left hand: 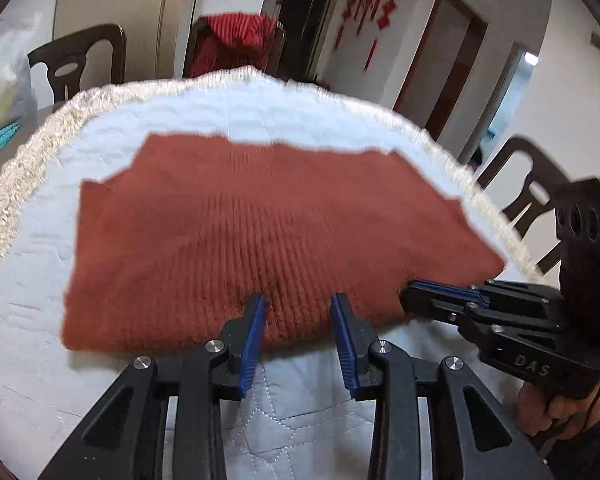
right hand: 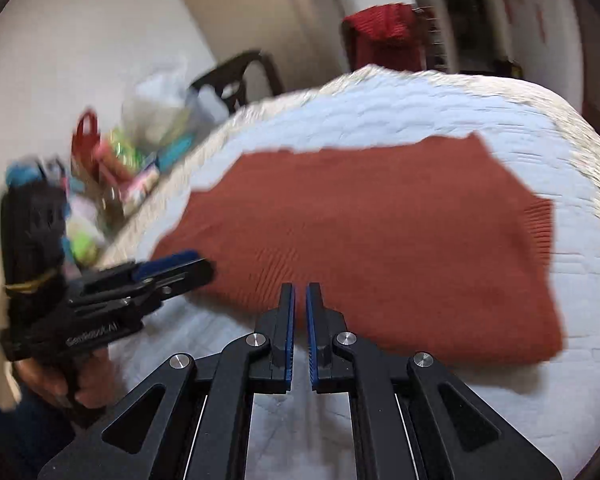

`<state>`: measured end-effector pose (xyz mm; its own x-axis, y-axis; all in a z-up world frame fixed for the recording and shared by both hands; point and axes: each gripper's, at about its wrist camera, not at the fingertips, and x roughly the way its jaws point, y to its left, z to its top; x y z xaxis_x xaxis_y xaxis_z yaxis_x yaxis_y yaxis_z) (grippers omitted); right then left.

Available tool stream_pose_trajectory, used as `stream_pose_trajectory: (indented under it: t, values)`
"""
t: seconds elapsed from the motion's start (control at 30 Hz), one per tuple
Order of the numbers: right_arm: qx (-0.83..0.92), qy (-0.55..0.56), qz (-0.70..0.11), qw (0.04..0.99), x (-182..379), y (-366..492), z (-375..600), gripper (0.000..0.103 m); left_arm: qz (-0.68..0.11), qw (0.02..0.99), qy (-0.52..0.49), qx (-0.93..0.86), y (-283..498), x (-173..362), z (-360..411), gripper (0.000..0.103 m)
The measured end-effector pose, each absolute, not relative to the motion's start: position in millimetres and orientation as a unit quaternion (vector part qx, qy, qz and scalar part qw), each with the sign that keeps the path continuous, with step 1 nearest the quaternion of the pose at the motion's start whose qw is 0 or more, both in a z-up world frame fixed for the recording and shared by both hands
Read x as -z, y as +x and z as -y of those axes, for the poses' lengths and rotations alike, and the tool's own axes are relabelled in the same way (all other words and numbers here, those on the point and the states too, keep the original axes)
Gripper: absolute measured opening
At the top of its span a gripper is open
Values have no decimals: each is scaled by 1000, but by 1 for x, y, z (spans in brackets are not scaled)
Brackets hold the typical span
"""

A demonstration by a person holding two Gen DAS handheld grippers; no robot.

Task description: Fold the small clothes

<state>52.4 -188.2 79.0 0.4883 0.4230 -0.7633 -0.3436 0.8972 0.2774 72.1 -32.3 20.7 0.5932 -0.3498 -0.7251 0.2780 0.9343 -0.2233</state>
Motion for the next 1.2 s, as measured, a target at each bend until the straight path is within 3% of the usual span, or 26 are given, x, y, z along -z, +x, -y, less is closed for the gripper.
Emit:
stream_pose_trajectory:
  t: [0.63,0.77,0.83,0.93,1.2]
  values:
    - [-122,123,-437,883,-87,44,262,6,-399,910,-76,85,63,-30,-25,38]
    - [-132,141,-441,877,-89,32,262,22,-398,908,-98,88,45,-32,-33,42]
    - [-133,154,-443,873,-87,24,268,24,-405,903,-117,83,38,-27,-41,44]
    - [-129,187,-448,865,-80,10,282,41,-415,896,-142,71,35,-19,-53,45]
    - [-124,253,-438,854,-74,23,299,42,-407,885,-217,65,56,-10,-69,50]
